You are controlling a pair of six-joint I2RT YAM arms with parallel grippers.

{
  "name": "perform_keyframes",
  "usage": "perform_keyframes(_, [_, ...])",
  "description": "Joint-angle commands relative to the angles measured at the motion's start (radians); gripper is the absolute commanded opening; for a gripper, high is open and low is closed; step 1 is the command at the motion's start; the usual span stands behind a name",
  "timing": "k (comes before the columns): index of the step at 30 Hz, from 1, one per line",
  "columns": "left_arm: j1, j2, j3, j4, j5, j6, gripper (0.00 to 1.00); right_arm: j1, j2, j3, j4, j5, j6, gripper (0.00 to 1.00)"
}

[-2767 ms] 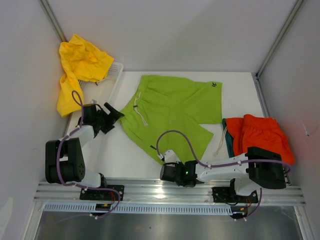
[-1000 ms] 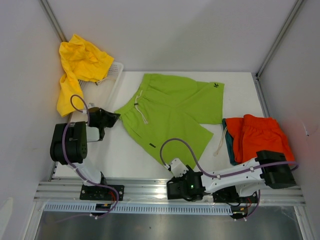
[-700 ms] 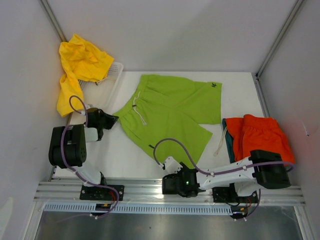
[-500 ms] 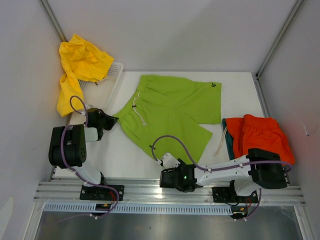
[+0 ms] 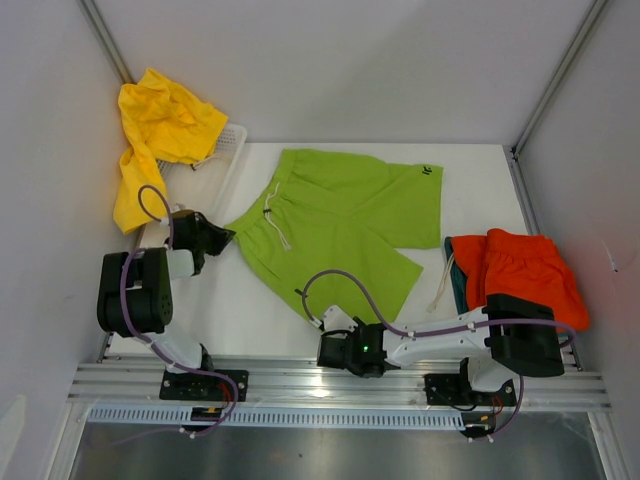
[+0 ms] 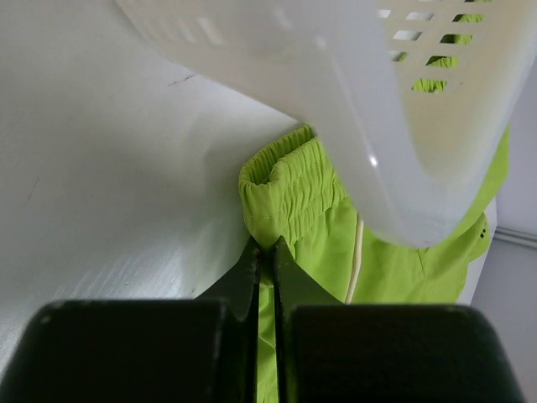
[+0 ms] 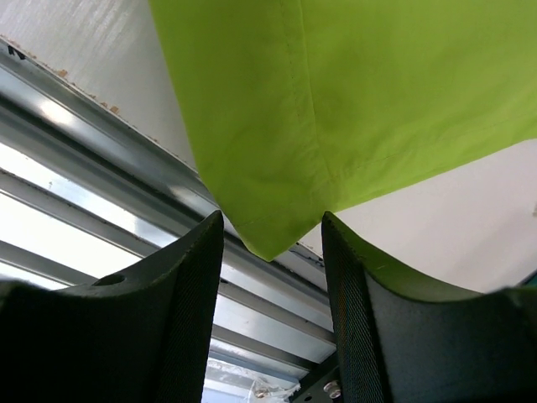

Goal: Fold and stack the shorts

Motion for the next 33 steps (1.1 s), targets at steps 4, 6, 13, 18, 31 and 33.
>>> perform_keyframes(4, [0.016,-0.038,0.050,-0.017,0.003,0.036,0.00,0.006,0.024,0.017,0.014,-0.014,-0.012,0.40])
perform_keyframes(6, [0.018,-0.042,0.055,-0.021,0.003,0.039,0.00,0.006,0.030,0.019,0.020,0.000,-0.013,0.20])
perform_keyframes(13, [0.042,-0.047,0.061,-0.049,0.041,0.034,0.00,0.052,-0.005,0.033,0.031,0.058,-0.015,0.00])
perform_keyframes(18, [0.079,-0.081,0.046,-0.085,0.086,0.034,0.00,0.211,-0.046,0.074,-0.008,0.123,0.033,0.00])
perform_keyframes(31, [0.140,-0.527,0.043,-0.601,-0.069,0.097,0.00,0.465,-0.095,0.270,-0.338,0.279,0.298,0.00])
perform_keyframes(33, [0.208,-0.622,0.014,-0.621,-0.022,0.099,0.00,0.479,-0.115,0.278,-0.322,0.282,0.297,0.00])
